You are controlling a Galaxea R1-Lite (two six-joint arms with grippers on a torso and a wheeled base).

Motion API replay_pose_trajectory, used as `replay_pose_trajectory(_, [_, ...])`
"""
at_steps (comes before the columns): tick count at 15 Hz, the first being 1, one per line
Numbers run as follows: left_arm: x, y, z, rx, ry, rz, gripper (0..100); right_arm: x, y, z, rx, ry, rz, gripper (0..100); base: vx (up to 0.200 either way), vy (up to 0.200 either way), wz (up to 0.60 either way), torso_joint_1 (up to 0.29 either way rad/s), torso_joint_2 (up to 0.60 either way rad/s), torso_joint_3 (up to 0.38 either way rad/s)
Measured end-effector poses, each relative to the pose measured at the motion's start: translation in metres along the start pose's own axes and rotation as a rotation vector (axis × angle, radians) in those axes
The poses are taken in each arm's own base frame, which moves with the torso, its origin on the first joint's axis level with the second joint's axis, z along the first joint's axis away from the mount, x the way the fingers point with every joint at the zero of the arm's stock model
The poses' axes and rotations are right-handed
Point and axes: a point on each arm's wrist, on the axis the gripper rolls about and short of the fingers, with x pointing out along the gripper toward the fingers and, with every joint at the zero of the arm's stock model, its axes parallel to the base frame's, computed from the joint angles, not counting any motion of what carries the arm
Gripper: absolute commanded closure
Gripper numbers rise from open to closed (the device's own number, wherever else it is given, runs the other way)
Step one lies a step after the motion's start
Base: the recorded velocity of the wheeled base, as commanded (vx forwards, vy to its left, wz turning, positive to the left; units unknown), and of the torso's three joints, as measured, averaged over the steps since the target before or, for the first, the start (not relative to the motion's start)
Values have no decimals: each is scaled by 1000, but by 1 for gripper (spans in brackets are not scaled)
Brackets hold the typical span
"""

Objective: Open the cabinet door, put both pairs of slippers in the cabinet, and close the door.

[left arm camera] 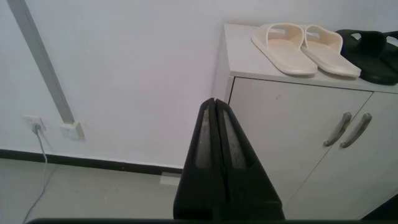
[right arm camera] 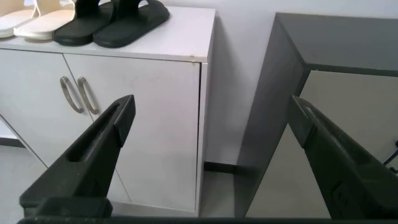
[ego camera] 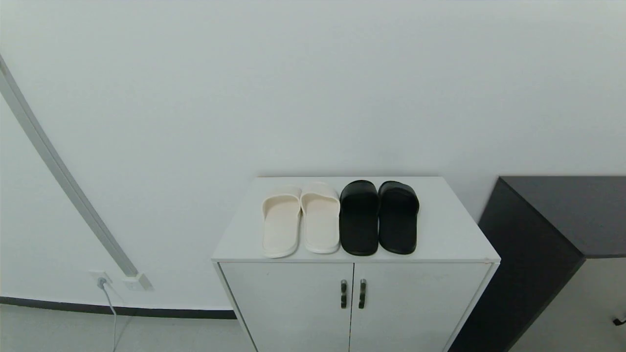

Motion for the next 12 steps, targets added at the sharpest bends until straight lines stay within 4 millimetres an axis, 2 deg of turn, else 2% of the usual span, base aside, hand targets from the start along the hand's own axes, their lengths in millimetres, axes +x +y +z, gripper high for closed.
replay_pose_trajectory(7, [0,0,0,4,0,-2,100,0,0,1,-5,3,0,0,0,0,0,0,0,0])
replay_pose_trajectory(10, [0,0,0,3,1,-7,100,-2,-1,42,27,-51,27,0,0,0,0,0,0,0])
replay_pose_trajectory(12, [0,0,0,2,1,-7,100,10,-2,55,17,14,121,0,0,0,0,0,0,0])
